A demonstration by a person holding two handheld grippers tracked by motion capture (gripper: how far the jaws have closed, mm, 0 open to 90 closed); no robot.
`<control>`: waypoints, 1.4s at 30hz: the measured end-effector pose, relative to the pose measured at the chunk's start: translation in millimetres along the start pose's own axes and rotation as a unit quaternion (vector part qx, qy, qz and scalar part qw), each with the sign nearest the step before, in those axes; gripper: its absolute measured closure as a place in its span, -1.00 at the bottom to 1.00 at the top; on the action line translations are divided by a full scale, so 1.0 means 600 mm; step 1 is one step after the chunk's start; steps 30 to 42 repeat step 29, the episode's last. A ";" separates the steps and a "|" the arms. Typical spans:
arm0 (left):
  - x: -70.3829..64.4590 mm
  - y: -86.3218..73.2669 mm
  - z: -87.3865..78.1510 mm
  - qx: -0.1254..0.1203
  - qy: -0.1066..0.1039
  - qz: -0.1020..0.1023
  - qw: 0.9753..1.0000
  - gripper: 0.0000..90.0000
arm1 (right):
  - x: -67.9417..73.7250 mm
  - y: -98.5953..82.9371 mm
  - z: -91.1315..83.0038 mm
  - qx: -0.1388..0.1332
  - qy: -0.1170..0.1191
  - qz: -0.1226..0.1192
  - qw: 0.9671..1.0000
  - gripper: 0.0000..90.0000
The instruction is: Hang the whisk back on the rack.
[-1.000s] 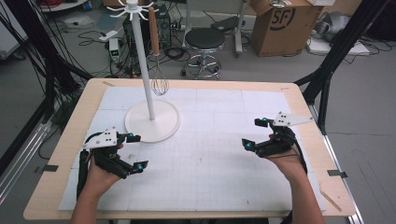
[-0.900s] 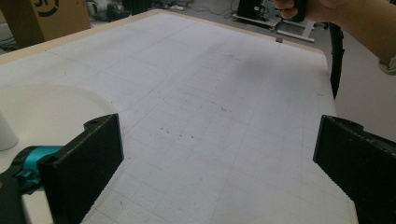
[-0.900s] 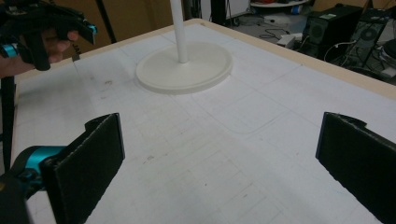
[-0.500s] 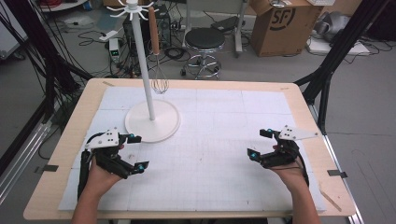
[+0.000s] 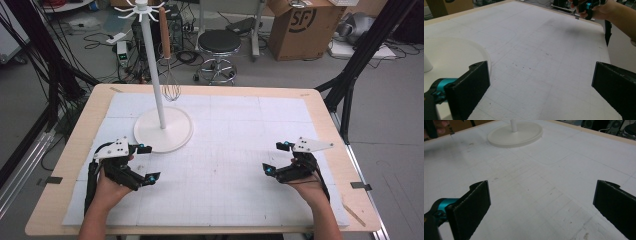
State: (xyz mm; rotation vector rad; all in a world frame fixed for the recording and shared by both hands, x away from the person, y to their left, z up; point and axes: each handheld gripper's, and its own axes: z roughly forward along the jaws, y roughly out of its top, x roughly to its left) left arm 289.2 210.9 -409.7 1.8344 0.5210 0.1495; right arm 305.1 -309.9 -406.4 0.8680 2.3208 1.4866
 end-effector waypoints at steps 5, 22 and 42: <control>-0.001 0.000 -0.001 -0.001 -0.001 0.001 1.000 -0.95 | 0.001 -0.003 0.007 0.008 0.000 -0.004 1.000 -0.99; 0.000 -0.001 0.000 0.001 0.001 -0.001 1.000 -0.95 | 0.002 -0.007 0.016 0.020 0.006 0.001 1.000 -0.99; 0.002 -0.002 0.000 0.003 0.005 -0.002 1.000 -0.95 | 0.002 -0.007 0.016 0.023 0.007 0.002 1.000 -0.99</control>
